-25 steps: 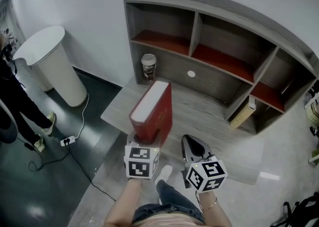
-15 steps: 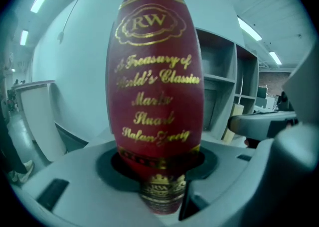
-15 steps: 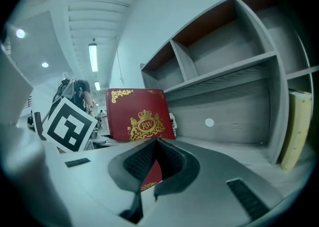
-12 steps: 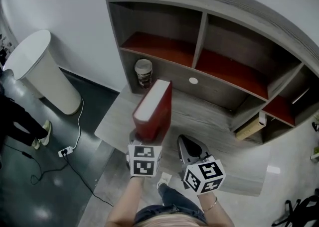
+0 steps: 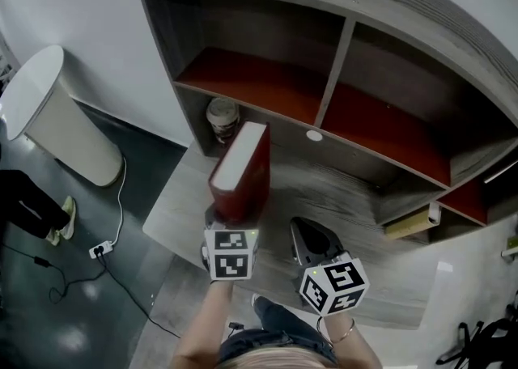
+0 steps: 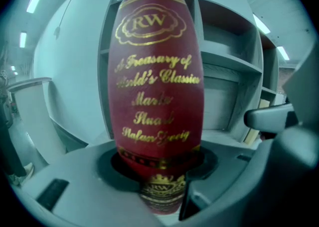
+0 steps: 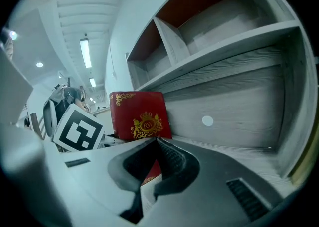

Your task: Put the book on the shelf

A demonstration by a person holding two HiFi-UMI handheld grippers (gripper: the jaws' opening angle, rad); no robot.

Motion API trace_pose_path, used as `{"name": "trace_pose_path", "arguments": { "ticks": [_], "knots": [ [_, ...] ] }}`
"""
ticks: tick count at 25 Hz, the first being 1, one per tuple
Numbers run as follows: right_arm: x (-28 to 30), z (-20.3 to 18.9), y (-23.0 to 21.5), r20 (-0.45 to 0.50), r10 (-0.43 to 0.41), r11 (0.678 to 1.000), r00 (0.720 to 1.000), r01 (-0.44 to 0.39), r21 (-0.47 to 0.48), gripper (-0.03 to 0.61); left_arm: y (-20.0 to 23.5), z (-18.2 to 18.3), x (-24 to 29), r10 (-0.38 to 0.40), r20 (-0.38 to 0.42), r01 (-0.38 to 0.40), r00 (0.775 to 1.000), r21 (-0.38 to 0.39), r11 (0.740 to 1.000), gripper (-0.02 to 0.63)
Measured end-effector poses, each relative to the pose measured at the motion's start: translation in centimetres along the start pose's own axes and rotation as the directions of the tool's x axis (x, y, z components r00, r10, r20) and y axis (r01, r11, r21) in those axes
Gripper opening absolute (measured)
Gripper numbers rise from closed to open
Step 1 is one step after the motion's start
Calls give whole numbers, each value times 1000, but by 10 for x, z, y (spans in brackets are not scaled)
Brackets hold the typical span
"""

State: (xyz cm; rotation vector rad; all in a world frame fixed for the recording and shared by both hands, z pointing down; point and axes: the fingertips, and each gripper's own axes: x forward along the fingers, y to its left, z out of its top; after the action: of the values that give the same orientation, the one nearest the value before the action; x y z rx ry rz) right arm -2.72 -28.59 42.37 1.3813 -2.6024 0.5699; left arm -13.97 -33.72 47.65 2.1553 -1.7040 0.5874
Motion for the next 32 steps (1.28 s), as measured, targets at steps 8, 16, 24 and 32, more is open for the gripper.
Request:
{"name": "trace_pose_path", "arguments": {
  "ticks": [8, 16, 24, 32],
  "knots": [
    [20, -8, -29, -53, -38, 999, 998, 39, 16, 9, 6, 16, 40, -6, 29, 6, 1000, -3, 1000, 218],
    [47, -5, -43, -78, -51, 999, 996, 51, -1, 9, 6, 27, 70, -20, 41, 20, 999, -10, 1000, 218],
    [66, -2, -41, -88, -47, 999, 995, 46, -12, 9, 10, 33, 91, -24, 53, 24, 998, -6, 1000, 218],
    [71, -5, -47, -98, -70, 998, 993, 70, -7, 9, 11, 39, 108, -21, 76, 19, 997, 25, 999, 218]
  ]
}}
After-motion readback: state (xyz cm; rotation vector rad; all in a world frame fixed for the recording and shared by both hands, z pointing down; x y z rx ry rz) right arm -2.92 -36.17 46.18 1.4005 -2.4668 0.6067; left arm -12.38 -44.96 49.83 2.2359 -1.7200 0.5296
